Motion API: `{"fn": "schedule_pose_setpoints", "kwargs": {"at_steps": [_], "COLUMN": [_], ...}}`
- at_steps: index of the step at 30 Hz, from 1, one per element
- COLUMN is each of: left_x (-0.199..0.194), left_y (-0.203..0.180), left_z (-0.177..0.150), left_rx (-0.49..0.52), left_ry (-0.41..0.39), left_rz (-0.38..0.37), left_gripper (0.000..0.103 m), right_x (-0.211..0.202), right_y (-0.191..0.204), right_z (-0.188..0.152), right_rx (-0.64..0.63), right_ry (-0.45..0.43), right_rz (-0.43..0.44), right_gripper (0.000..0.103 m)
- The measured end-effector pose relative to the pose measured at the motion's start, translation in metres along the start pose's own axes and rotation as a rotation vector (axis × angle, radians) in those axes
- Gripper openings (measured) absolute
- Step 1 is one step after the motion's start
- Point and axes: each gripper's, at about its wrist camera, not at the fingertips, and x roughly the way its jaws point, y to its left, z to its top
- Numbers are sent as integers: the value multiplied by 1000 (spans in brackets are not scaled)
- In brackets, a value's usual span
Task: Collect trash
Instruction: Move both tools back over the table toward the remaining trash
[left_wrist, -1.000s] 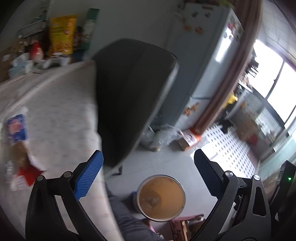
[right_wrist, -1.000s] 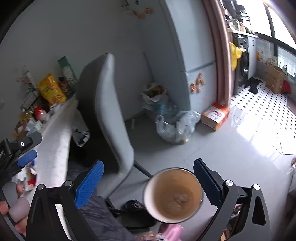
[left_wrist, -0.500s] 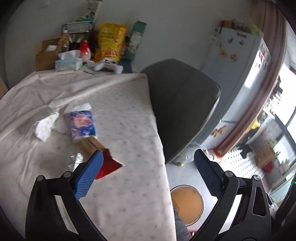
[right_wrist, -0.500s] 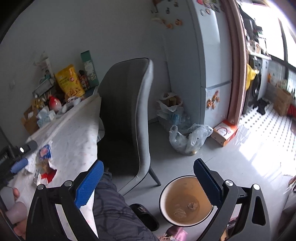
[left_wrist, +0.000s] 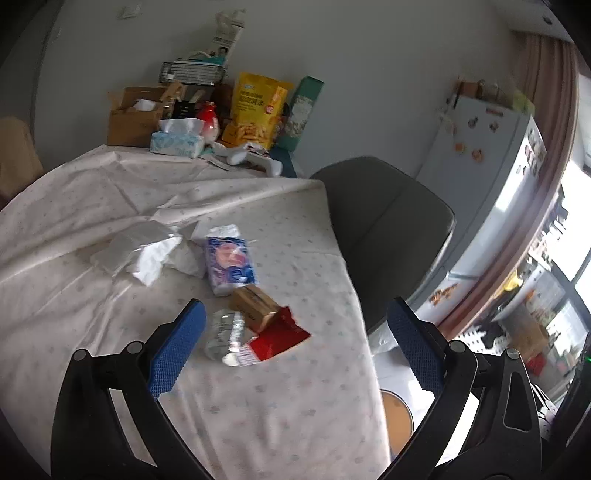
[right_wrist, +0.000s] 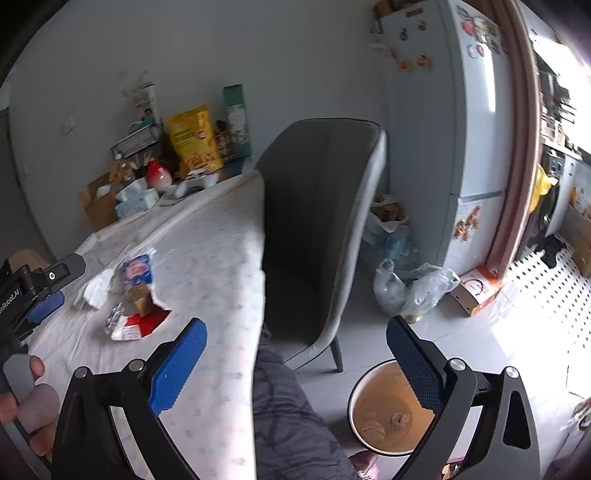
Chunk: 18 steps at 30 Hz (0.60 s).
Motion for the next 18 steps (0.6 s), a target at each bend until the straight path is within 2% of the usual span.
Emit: {"fn": "schedule_pose_setpoints", "kwargs": {"at_steps": [7,18], "left_x": [-6,-22], "left_y": [36,78], "left_z": [-5,-11], "left_rx": [-42,-63], "left_ry": [10,8], "left_rz": [-15,40], "left_gripper": [98,98], "right_x": [0,4], "right_y": [32,80], "right_z": [0,-4], "right_rx": [-55,-136], "right_ry": [25,64], "right_rz": [83,179], "right_gripper": [95,93]}}
